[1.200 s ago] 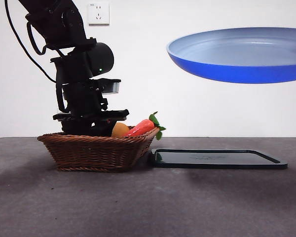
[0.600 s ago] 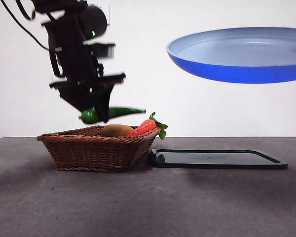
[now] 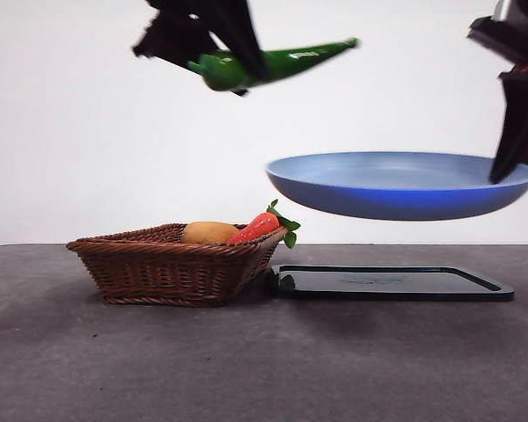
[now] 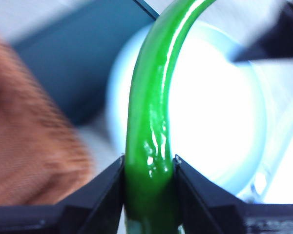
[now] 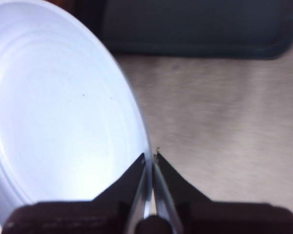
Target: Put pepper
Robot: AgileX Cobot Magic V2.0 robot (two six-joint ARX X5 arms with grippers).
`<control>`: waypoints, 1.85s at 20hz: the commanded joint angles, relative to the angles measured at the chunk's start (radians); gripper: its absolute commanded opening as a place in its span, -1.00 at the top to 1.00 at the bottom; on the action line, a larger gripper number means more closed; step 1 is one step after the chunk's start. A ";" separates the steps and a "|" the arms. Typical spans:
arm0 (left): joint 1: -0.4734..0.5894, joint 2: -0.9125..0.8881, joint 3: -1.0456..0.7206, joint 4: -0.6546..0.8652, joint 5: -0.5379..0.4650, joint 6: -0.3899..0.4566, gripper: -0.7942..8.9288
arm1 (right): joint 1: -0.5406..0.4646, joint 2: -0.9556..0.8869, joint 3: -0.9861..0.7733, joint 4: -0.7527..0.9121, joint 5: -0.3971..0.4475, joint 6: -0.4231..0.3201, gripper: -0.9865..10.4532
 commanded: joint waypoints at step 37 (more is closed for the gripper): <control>-0.132 -0.271 0.014 -0.014 -0.067 0.018 0.30 | -0.175 0.288 0.168 0.082 -0.007 0.114 0.82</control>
